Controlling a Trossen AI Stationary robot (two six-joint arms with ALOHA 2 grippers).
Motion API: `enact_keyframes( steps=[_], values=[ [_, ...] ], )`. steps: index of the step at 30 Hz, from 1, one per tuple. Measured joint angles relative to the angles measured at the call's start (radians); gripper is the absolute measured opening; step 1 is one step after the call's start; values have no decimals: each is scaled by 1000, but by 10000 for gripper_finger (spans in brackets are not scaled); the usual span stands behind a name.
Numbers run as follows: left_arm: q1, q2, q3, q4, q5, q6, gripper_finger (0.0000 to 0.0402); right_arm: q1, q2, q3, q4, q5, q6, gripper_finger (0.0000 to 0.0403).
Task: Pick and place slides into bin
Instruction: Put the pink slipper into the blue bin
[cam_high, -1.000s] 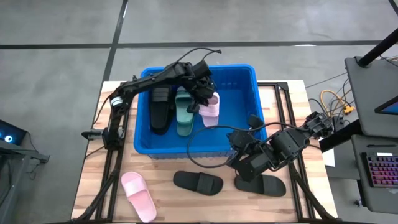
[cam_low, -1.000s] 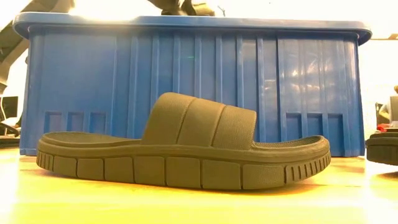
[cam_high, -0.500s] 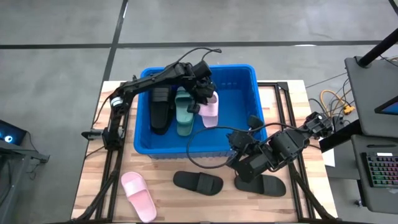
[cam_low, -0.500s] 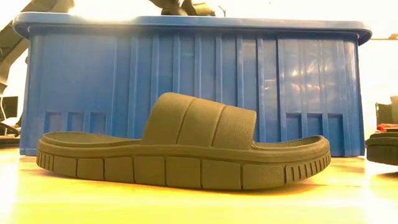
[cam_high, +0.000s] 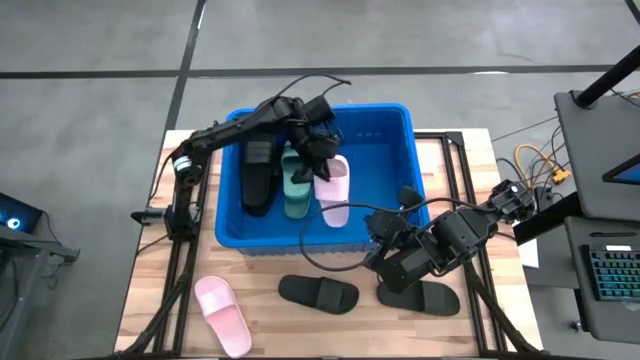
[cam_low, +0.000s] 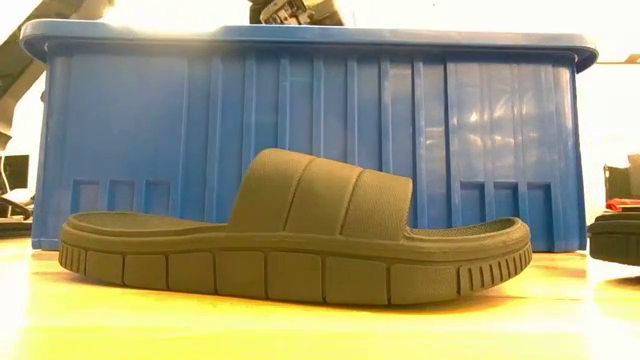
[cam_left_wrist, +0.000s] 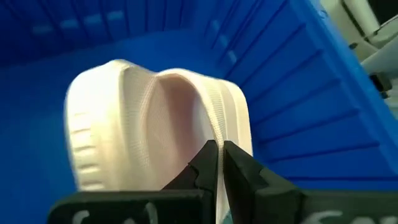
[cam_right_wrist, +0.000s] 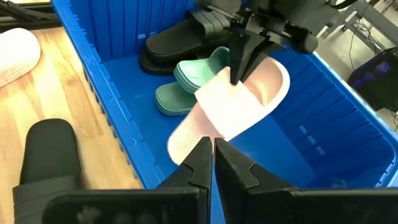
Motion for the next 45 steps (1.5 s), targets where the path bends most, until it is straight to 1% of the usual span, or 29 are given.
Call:
enact_keyframes(
  steps=[4,20,23,37,42,45],
  values=[
    [2,3,-13,18,-30,1,0,0,0,0,0,1,6,8],
    [20,58,-28,43,-58,28,0,-2,2,-43,12,3,33,8],
    [23,72,-27,57,-89,30,0,-2,2,-44,20,-5,33,8],
    [23,143,-35,150,-353,22,0,-7,2,-44,21,-18,32,8],
    [14,140,-80,274,-494,18,0,-7,2,-44,16,-18,24,8],
    [15,139,-92,312,-519,18,0,-7,2,-44,16,-15,24,8]
  ],
)
